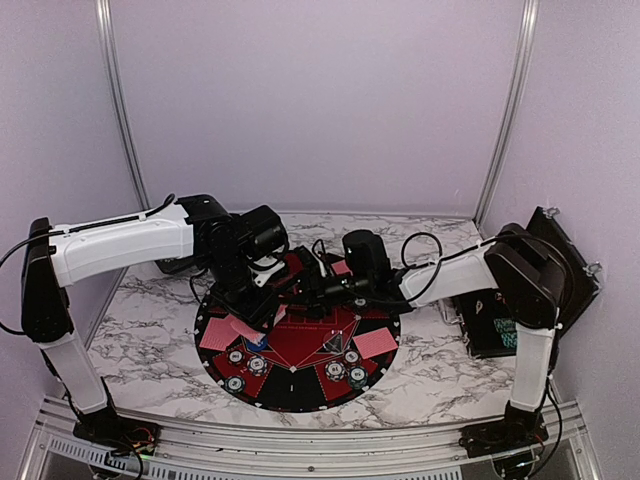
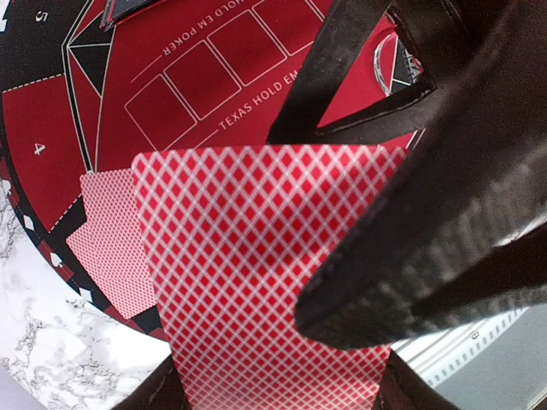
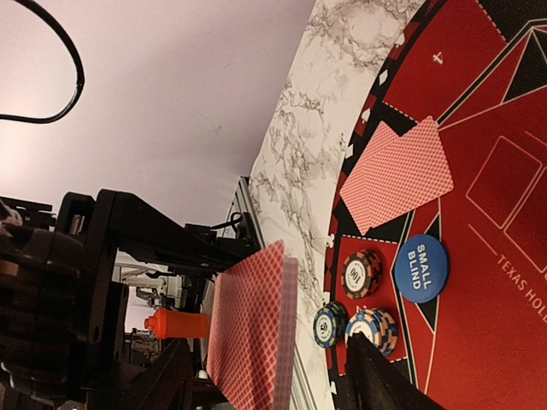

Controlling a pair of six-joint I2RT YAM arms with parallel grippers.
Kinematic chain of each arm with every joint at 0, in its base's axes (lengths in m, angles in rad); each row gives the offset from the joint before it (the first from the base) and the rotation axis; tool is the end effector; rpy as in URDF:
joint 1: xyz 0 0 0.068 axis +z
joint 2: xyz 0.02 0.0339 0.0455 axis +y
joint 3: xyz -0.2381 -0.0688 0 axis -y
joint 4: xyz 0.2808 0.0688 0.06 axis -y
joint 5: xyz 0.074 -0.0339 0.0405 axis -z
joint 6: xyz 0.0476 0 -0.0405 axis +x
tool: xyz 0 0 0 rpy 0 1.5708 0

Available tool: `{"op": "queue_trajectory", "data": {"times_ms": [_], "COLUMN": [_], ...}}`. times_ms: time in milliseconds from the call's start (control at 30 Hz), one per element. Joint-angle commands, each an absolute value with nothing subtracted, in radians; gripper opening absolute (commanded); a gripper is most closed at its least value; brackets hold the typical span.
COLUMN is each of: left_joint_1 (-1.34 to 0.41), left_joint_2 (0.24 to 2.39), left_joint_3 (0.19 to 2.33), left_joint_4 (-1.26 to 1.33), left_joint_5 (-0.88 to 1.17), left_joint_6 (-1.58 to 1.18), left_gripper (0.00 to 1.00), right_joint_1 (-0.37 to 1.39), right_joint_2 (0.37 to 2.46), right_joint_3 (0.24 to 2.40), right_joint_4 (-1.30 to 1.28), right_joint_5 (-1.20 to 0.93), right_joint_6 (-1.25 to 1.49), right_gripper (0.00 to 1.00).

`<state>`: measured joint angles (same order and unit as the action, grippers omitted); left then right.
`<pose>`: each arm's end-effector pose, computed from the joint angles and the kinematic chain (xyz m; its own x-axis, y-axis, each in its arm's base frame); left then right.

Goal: Distribute texas hold em gaming equipment
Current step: Pick up the poker card from the face-down deck piles.

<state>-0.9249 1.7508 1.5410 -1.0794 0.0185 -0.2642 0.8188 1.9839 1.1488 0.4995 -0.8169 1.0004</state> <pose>0.2302 -0.3068 0.2312 -0.7675 0.5844 -0.2636 0.6227 0.7773 -0.0897 0.2815 0.3517 0.1286 -0.9380 -0.1595 -0.3078 -0.3345 0.1835 0.9244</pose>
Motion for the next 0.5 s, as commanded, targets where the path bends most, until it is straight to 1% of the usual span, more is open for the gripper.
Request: {"op": "queue_trajectory", "data": {"times_ms": [0,100,233,467], "left_joint_1": [-0.931,-0.930,-0.930,-0.931], "left_joint_2": [1.751,1.753,1.750,1.752], "left_joint_3": [1.564,1.563,1.562,1.560], "left_joint_4": [-1.100,-1.099,-1.100,-1.100], "left_joint_5": [0.022,0.023,0.021,0.020], "left_joint_6": [-0.254,-0.254,-0.255,-0.257], "left_gripper": [0.53,0.53,0.53,0.53], "right_joint_1": [0.803,0.798,0.796,0.797], "right_joint_2": [1.933,1.922,1.909,1.892], "right_joint_3": [1.131,1.115,1.101,1.083], "right_joint_4": [0.533,0.547,0.559,0.578], "right_joint_5": [-0.804,-0.800,-0.798,-0.799], "right_joint_6": [1.016,1.026,1.037,1.054], "right_gripper": [0.58,0.53,0.45,0.37]}}
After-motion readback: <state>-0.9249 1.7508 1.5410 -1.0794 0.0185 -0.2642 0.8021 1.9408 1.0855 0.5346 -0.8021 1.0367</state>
